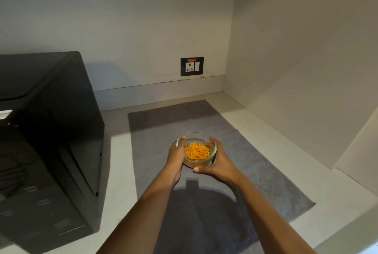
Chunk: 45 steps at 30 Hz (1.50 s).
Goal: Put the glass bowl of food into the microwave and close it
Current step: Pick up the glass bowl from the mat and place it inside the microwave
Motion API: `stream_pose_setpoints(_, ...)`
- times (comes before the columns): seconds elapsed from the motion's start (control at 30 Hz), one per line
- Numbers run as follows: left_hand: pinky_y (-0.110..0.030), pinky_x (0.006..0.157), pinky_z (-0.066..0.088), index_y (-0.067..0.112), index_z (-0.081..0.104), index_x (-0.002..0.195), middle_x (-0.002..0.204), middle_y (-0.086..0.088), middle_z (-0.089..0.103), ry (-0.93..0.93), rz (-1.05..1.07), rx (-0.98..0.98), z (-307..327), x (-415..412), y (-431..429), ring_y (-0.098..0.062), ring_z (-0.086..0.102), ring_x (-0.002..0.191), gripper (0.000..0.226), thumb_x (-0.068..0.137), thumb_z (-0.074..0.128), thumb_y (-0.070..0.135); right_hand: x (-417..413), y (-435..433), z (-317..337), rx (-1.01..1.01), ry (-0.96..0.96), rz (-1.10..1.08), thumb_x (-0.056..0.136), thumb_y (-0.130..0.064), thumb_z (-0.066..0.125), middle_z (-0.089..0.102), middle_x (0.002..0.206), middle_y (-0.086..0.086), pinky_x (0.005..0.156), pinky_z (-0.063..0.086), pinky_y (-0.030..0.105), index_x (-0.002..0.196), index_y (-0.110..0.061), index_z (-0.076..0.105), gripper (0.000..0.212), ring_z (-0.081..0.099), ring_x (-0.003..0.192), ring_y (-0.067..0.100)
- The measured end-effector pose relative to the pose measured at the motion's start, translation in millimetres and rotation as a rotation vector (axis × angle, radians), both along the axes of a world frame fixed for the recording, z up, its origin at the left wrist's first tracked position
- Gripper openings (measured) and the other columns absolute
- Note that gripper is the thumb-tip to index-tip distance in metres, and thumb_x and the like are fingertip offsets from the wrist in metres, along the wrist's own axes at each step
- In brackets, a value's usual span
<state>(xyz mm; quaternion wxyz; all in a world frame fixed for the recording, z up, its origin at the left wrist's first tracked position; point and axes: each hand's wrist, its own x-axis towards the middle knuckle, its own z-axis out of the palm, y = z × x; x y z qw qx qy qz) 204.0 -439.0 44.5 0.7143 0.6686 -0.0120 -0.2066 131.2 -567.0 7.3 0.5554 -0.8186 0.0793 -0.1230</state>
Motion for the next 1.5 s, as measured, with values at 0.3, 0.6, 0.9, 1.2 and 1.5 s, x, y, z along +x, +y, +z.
stream_pose_setpoints(0.3, -0.041, 0.089, 0.056, 0.03, 0.049, 0.12, 0.118, -0.009, 0.067, -0.097, -0.309, -0.156, 18, -30, 57, -0.026, 0.067, 0.108, 0.065, 0.065, 0.083, 0.035, -27, 35, 34, 0.236, -0.011, 0.12, 0.061, 0.012, 0.08, 0.049, 0.122, -0.005, 0.069, 0.059, 0.032, 0.127, -0.037, 0.026, 0.098, 0.067, 0.097, 0.007)
stream_pose_setpoints(0.6, -0.016, 0.093, 0.033, 0.017, 0.008, 0.147, 0.134, 0.01, 0.03, -0.405, -0.445, 0.176, 50, -93, 157, -0.004, 0.034, 0.121, 0.113, 0.066, 0.086, 0.012, -94, 108, 81, 0.01, 0.03, 0.14, 0.064, -0.011, 0.084, 0.041, 0.136, -0.002, 0.095, 0.046, 0.023, 0.138, -0.025, 0.023, 0.097, 0.048, 0.122, 0.013)
stream_pose_setpoints(0.9, -0.02, 0.104, 0.033, 0.014, 0.004, 0.148, 0.151, -0.003, 0.023, -0.452, -0.421, 0.166, 73, -169, 281, -0.007, 0.03, 0.131, 0.11, 0.071, 0.081, 0.003, -159, 227, 99, -0.003, 0.052, 0.221, 0.057, -0.027, 0.087, 0.041, 0.132, -0.007, 0.077, 0.052, 0.012, 0.138, -0.029, 0.02, 0.105, 0.05, 0.115, 0.008)
stream_pose_setpoints(1.2, -0.02, 0.1, 0.039, 0.029, 0.016, 0.143, 0.141, 0.007, 0.032, -0.434, -0.271, 0.142, 76, -180, 408, -0.009, 0.034, 0.13, 0.105, 0.066, 0.085, 0.01, -160, 349, 113, -0.019, -0.002, 0.377, 0.049, -0.047, 0.085, 0.04, 0.132, -0.013, 0.07, 0.048, 0.003, 0.133, -0.038, 0.024, 0.104, 0.048, 0.114, 0.003)
stream_pose_setpoints(1.5, -0.019, 0.1, 0.043, 0.033, 0.016, 0.148, 0.138, 0.012, 0.039, -0.389, -0.113, 0.088, 74, -155, 508, -0.004, 0.043, 0.126, 0.122, 0.048, 0.086, 0.037, -101, 435, 105, 0.103, 0.003, 0.576, 0.056, -0.044, 0.084, 0.035, 0.134, -0.026, 0.082, 0.048, 0.01, 0.13, -0.051, 0.028, 0.094, 0.046, 0.117, -0.003)
